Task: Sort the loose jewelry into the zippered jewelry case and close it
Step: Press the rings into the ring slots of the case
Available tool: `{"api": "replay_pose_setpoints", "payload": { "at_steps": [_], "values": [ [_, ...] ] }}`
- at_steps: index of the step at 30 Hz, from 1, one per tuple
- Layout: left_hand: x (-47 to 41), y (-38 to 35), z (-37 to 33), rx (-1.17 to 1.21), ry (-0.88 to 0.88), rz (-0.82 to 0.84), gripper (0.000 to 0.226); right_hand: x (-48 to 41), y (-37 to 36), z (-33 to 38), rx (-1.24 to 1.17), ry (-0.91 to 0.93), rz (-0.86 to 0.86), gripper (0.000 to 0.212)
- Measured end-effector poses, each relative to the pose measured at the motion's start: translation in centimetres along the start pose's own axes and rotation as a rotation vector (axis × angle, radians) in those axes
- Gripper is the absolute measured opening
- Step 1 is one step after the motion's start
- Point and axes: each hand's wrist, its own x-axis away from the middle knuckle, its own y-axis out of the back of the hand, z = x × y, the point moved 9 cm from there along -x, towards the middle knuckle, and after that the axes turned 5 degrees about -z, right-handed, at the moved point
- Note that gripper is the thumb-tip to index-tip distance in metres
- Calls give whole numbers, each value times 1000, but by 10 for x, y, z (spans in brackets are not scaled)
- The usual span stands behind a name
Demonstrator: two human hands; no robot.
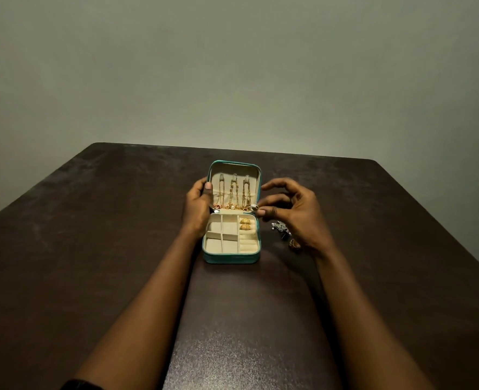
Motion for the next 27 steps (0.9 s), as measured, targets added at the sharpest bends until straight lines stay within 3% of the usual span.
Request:
{"api": "replay_pose_setpoints", "payload": {
  "at_steps": [11,21,27],
  "values": [
    [-3,2,3,-24,12,-6,30,1,-5,-2,-28,6,9,46],
    [-3,1,3,17,-3,1,28,1,-10,0,79,39,61,31],
    [-2,0,1,29,-6,-1,28,-3,-11,-21,200,-60,78,31]
  ]
}}
